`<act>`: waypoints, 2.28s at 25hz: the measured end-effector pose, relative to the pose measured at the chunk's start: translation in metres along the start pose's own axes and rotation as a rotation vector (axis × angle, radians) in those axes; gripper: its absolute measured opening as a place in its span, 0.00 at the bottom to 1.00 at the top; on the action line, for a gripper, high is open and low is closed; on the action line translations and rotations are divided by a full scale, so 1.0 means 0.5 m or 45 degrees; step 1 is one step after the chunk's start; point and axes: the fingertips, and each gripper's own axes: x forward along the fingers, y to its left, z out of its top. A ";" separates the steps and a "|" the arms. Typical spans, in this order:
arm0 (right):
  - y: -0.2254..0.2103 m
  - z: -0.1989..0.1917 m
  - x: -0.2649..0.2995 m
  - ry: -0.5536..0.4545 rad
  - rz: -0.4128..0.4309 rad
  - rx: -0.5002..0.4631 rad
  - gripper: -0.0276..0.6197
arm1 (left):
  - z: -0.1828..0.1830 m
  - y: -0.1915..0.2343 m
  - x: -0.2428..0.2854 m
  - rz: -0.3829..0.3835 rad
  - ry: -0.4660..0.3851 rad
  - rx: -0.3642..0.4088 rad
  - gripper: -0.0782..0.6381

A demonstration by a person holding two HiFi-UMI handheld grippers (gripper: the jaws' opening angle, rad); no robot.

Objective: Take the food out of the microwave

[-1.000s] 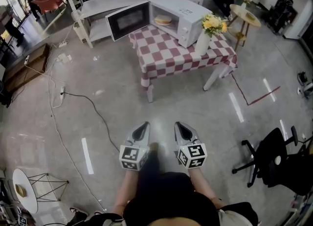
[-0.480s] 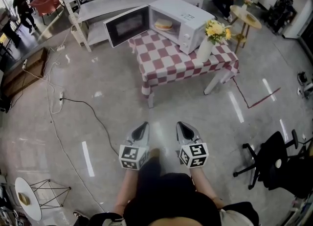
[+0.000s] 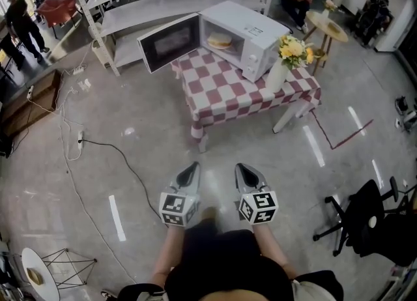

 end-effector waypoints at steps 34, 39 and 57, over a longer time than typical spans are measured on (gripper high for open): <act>-0.020 0.007 0.088 0.001 -0.075 0.068 0.05 | -0.014 0.071 0.086 -0.090 0.036 -0.037 0.12; -0.022 0.012 0.110 0.013 -0.054 0.063 0.05 | -0.006 0.081 0.098 -0.080 0.037 -0.037 0.12; -0.098 0.069 0.235 0.032 -0.021 0.052 0.05 | 0.026 0.135 0.238 -0.068 0.049 -0.042 0.12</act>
